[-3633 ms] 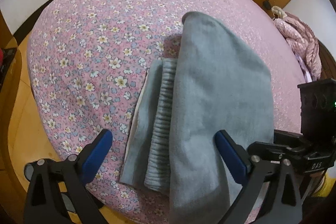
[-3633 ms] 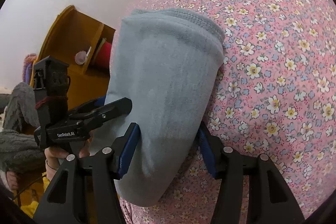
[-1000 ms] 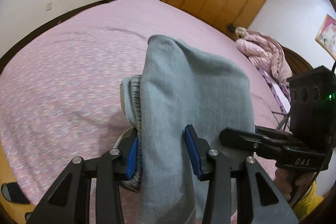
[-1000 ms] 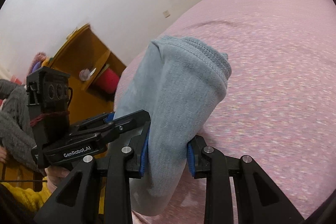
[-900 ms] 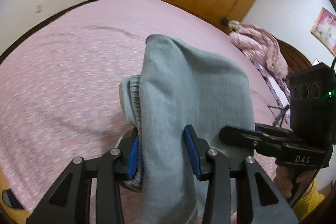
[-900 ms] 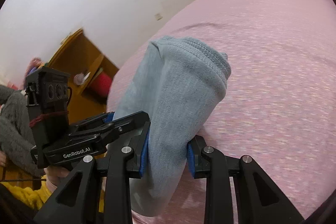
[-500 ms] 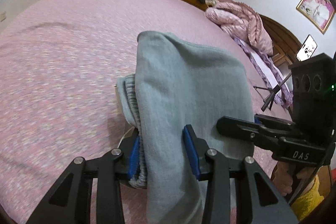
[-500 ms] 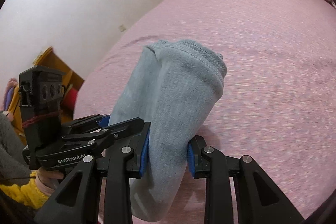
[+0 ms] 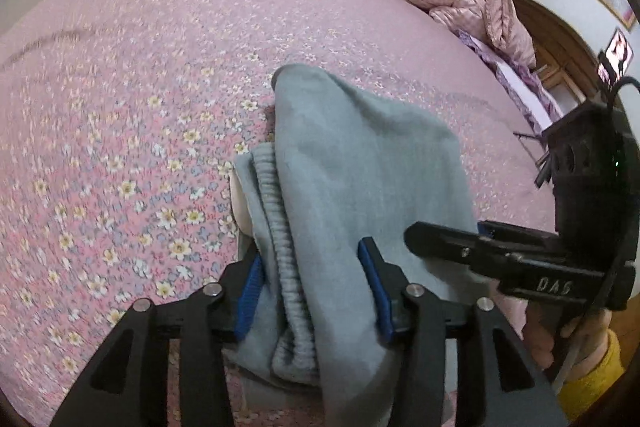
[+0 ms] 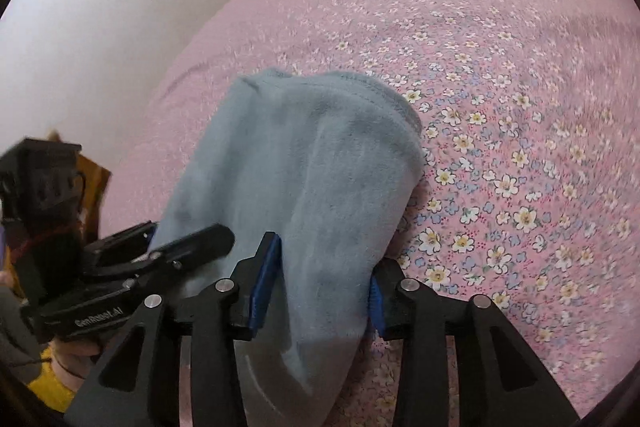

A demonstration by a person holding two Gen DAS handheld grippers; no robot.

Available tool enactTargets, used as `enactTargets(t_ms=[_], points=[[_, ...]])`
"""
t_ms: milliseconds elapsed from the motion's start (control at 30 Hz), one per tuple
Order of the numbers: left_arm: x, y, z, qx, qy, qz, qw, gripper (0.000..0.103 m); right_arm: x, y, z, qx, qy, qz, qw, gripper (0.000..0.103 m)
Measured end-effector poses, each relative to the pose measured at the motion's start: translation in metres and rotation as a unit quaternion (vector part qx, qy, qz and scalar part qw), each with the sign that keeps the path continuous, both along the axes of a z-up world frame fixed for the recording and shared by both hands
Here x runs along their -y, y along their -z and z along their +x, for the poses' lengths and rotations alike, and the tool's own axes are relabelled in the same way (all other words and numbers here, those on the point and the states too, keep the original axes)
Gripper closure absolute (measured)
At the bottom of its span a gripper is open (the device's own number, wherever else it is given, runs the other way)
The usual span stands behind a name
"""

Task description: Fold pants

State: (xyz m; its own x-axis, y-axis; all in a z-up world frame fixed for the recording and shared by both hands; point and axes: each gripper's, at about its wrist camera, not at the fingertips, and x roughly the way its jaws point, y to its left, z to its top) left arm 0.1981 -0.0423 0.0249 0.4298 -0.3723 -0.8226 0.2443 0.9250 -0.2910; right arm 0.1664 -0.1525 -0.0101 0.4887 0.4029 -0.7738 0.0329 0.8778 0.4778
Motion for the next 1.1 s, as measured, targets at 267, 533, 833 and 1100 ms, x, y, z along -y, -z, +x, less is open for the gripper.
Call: enactTargets(t_ms=[267,533,833,1100], points=[[0.018,-0.013,-0.002,0.019,0.001,0.047,0.9987,0.046,0.021,-0.012,-0.026,0.004,0.038,0.003,0.999,0.062],[0.002,-0.030,-0.037,0.038,-0.012,0.046,0.9981,0.046,0.030,-0.034,-0.065,0.018,0.082,-0.008,0.996,0.062],[-0.012,-0.037,-0.068,0.022,-0.014,0.002,0.9997,0.041,0.002,-0.063,-0.112,0.037,0.069,-0.049,0.996,0.062],[-0.010,-0.030,-0.074,0.005,-0.016,-0.007,0.9998,0.038,-0.017,-0.056,-0.130,0.025,0.056,-0.090,0.994,0.062]])
